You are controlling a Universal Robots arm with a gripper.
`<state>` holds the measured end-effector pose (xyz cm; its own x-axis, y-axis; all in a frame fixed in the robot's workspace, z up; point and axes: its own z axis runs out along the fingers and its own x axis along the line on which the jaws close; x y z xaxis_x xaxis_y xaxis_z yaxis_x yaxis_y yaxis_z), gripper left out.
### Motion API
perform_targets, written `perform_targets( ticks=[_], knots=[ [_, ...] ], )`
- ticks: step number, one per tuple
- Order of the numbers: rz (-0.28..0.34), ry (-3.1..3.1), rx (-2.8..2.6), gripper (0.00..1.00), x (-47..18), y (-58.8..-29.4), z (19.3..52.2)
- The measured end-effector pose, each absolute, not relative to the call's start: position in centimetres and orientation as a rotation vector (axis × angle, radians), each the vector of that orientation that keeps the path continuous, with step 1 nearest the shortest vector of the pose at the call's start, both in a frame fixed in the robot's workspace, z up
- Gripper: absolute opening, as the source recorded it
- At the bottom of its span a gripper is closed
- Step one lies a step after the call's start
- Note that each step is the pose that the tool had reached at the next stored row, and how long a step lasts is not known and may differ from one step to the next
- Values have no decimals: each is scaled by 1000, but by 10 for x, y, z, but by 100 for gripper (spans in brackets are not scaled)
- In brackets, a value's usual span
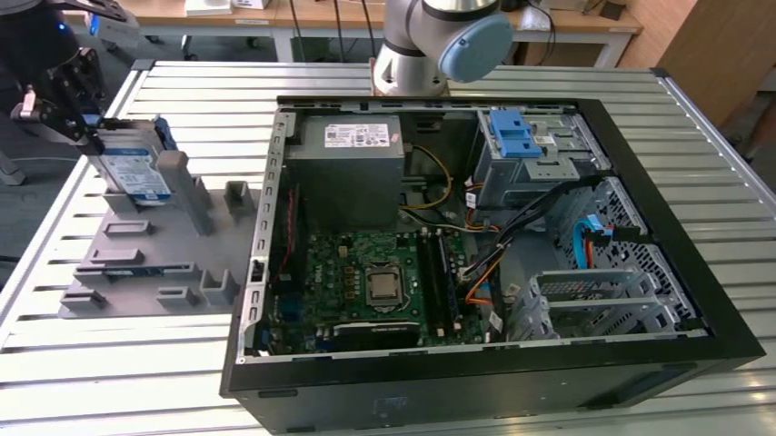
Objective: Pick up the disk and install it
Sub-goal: 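Pick up the disk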
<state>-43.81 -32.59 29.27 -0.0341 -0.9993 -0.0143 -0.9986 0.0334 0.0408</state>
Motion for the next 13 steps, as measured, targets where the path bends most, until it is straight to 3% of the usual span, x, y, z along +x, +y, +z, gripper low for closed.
perform_targets(
  ticks=[13],
  knots=[
    [-62,-2245,2171,37,-438,-326,289]
  ],
)
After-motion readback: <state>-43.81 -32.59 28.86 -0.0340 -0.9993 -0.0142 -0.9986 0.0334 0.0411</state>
